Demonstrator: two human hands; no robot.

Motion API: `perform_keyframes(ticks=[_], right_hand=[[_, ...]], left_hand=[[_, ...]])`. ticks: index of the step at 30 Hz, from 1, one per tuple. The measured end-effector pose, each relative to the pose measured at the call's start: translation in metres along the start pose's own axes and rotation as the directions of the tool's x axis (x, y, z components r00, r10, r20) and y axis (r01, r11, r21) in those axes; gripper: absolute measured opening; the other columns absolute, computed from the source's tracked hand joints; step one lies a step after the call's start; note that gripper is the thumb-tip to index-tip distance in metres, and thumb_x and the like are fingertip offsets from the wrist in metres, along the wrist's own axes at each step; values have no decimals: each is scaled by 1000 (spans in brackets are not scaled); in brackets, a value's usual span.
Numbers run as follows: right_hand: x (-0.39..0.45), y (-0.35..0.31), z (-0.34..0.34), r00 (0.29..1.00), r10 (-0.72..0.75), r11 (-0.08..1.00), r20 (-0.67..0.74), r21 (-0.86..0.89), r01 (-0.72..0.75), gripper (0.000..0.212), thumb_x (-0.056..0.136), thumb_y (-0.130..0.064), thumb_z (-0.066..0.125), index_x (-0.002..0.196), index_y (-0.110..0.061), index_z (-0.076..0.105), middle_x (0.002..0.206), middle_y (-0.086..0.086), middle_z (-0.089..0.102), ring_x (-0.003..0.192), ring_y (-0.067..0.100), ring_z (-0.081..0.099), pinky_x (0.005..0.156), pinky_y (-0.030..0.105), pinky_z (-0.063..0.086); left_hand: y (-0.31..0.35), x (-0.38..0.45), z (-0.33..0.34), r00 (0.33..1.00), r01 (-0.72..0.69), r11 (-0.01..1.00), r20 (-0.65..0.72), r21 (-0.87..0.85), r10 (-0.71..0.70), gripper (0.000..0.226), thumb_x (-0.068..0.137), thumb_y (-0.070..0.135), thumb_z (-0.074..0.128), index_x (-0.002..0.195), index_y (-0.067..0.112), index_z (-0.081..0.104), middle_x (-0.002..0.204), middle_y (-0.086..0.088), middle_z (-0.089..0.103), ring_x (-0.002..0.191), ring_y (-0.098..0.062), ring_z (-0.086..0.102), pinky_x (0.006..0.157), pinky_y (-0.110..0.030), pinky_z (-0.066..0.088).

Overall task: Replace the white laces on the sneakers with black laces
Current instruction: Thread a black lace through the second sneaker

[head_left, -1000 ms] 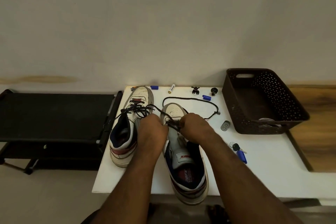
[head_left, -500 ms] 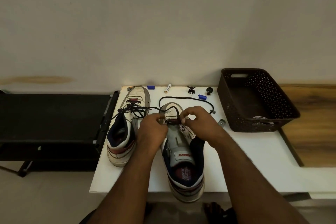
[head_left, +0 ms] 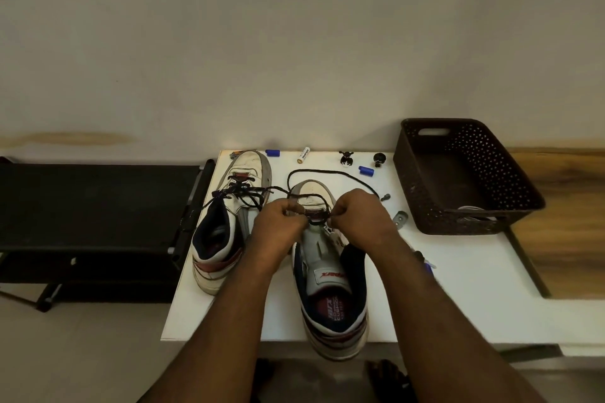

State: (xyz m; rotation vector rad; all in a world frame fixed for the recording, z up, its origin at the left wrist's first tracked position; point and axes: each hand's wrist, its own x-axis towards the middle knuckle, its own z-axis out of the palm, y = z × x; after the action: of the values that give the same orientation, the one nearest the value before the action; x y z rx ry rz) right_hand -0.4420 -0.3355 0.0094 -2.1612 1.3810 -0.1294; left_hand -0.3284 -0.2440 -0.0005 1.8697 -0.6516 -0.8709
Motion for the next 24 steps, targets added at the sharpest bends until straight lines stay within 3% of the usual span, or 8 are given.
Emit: perform_keyframes(ticks=[3,5,8,11,15,20,24], right_hand=[[-3,-5,-1,998,-42,984,-39,-175,34,17,86,-32,65,101,-29,71,105,-5,68,110,18,55,99,43,31],[-4,-5,-3,998,-59,984,-37,-171,52,15,87,-30,63,100,-31,71,103,-9,67,109,16,55,100,45,23],[-6,-5,-4,996,-88,989,-19,-118,85,16,88,-27,63,101,-32,72,105,-11,68,108,14,56,100,43,24],[-8,-10,-1,989,-151,988,-3,-35,151,18,89,-25,63,102,-31,73,109,-12,67,108,12,54,95,39,26],[-11,-15,1,979,-205,976,23,83,202,15,89,-24,63,96,-31,74,104,-15,67,105,9,54,95,40,28],[-16,-17,0,967,-218,962,131,-138,236,23,93,-23,54,105,-32,72,114,-8,64,111,16,52,99,42,25],[-19,-17,-4,978,-199,974,61,-102,205,24,95,-28,51,107,-32,71,111,-9,66,109,15,55,95,40,25]], left_hand=[[-7,3,6,996,56,998,-61,-40,-59,16,75,12,75,84,19,64,91,-8,68,82,-23,66,71,-35,56],[-9,4,9,994,60,996,-89,-73,-66,16,74,12,75,84,17,65,88,-9,68,82,-26,66,73,-39,56],[-13,7,11,991,35,998,-125,-54,-42,10,74,11,71,78,20,68,81,-5,69,78,-25,67,75,-42,58],[-15,8,13,993,22,999,-113,-34,-26,15,78,9,66,72,22,69,77,-3,70,77,-24,66,70,-34,55],[-17,7,11,996,3,999,-91,-34,-6,19,81,6,60,83,18,75,78,-6,72,78,-25,68,73,-37,57],[-16,1,14,997,26,993,-63,-118,-33,23,90,2,55,100,7,75,83,-17,72,72,-29,66,71,-44,57],[-13,-4,13,997,6,988,-79,-156,-18,21,91,4,56,100,7,75,71,-2,69,65,-17,63,70,-36,55]])
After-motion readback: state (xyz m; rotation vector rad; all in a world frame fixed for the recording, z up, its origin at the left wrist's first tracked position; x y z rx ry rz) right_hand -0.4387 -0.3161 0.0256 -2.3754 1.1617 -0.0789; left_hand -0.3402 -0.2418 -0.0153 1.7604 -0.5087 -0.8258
